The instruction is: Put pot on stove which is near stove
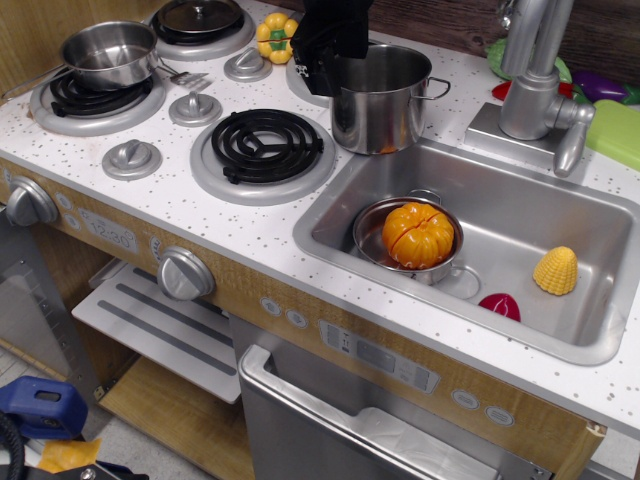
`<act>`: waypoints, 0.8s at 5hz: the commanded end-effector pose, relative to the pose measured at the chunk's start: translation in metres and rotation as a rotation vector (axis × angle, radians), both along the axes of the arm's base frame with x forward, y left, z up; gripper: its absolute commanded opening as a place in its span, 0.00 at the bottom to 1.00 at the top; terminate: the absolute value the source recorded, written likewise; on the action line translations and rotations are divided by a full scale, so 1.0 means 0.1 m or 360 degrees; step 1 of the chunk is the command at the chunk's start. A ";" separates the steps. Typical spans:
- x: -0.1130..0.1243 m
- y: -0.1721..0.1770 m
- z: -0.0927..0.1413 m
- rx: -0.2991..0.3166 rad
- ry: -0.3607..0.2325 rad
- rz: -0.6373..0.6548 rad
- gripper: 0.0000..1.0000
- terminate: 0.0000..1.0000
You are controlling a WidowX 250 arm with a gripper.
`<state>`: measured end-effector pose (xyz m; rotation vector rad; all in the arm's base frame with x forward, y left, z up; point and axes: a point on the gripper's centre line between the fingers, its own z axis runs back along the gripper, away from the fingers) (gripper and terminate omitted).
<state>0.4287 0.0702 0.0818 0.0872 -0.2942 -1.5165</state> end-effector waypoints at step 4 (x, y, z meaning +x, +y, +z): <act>0.05 0.02 -0.21 -0.0125 -0.0028 0.0022 0.00 0.00</act>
